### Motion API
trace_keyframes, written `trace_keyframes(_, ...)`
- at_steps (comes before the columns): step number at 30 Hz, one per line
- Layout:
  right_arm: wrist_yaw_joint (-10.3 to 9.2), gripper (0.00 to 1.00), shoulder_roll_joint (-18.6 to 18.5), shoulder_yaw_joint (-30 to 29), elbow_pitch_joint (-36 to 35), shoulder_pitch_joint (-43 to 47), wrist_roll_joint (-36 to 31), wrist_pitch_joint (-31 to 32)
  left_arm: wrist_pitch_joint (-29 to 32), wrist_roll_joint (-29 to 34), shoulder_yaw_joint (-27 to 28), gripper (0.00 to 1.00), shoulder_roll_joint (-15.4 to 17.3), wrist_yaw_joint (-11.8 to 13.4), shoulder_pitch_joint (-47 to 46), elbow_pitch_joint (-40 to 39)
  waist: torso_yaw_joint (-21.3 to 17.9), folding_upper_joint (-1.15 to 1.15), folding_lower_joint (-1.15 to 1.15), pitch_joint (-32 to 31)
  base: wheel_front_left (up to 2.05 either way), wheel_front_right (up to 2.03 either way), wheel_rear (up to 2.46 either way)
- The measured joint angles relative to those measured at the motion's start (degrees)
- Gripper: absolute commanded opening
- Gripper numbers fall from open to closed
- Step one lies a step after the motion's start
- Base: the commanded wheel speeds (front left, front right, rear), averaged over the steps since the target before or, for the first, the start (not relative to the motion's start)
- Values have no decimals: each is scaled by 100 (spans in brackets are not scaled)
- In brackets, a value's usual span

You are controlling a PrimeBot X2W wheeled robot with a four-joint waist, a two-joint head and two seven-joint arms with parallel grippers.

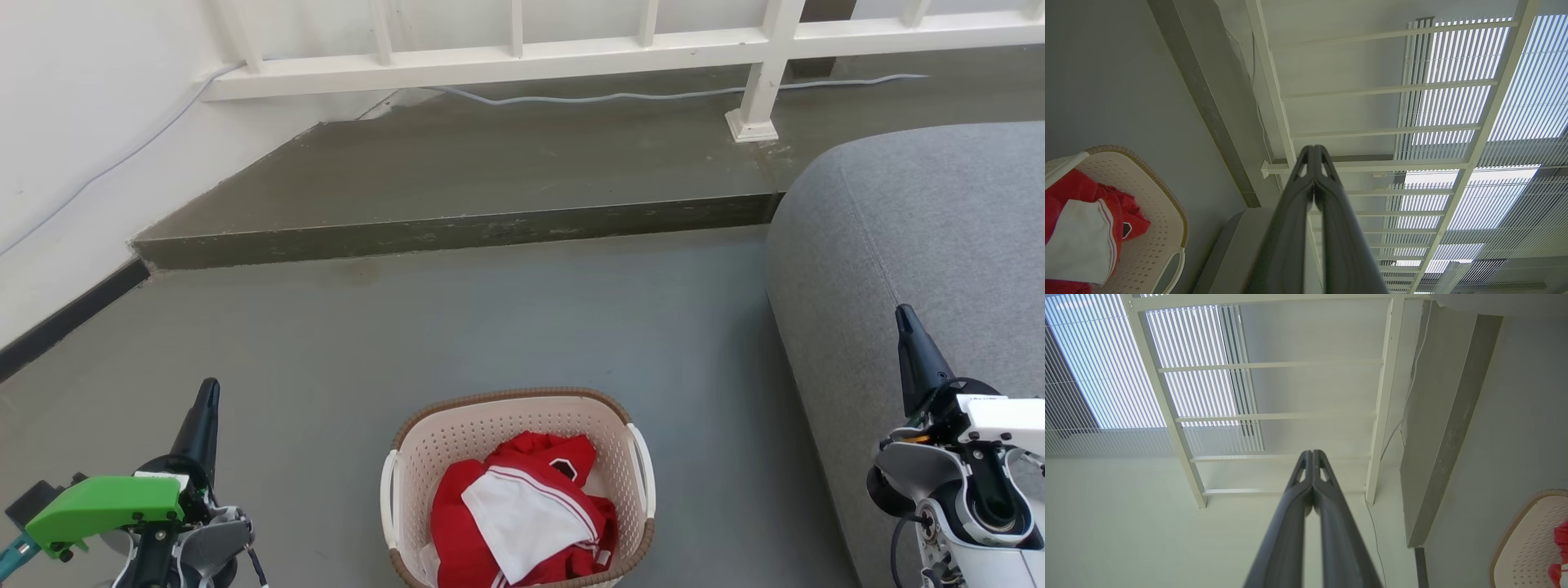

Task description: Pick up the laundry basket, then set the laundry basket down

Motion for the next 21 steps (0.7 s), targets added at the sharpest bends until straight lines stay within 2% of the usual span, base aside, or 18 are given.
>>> trace_keyframes(21, 1, 0, 3, -9, 34, 3, 0, 1, 1, 0, 4, 0, -5, -18, 0, 0, -1, 0, 0, -1, 0, 0, 0)
